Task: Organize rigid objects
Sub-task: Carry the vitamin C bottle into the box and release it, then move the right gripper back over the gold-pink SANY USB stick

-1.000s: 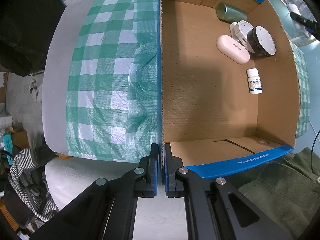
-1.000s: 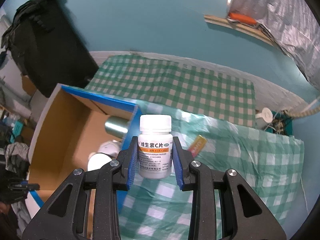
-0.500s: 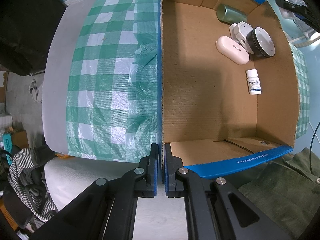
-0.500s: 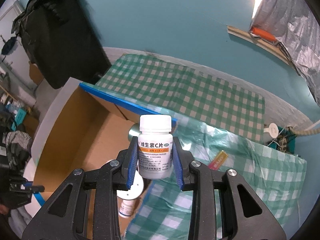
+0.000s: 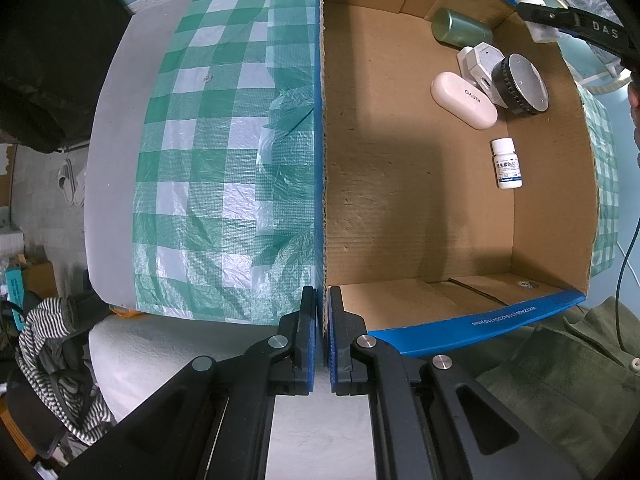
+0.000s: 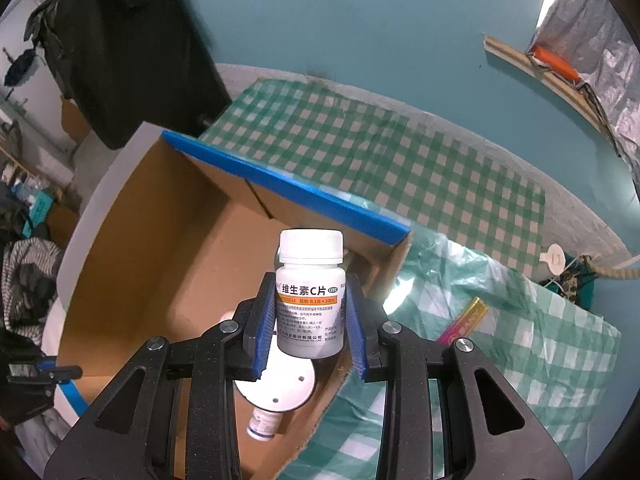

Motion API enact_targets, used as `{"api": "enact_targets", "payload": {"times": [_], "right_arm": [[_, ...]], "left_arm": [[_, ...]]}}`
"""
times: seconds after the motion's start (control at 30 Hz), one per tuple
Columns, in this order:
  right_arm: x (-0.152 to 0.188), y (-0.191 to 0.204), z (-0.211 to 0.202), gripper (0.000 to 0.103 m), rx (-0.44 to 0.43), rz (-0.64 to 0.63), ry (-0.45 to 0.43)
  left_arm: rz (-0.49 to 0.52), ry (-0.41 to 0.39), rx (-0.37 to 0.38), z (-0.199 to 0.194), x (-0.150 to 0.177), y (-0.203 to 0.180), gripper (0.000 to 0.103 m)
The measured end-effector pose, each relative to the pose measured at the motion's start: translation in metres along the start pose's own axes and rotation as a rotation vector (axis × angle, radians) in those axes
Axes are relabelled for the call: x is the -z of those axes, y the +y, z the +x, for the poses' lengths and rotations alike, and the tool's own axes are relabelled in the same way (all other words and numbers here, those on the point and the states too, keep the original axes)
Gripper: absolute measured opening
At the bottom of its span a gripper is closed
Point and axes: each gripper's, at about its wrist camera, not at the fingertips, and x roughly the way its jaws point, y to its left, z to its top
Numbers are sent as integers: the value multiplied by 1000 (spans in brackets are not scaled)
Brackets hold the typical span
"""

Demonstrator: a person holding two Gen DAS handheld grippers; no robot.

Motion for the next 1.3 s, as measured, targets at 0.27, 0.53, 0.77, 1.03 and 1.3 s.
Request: {"api": "enact_targets", "payload": {"times": [0.27,0.53,0.77,1.03,1.3], "right_arm": [[-1,0,0,31,4,17,13],[-6,-3,-7,38,5,37,10],[-7,-7,-15,43,13,39,7],[-3,-21,-26,45,26,58,-2],[5,-49,-33,45,34,119,5]], "left_arm": [[0,0,2,0,0,0,5],[-1,0,3,0,0,0,5],[-1,0,2,1,0,0,5],[-3,-1,3,1,0,1,5],[-4,-2,2,0,2,1,5]]}}
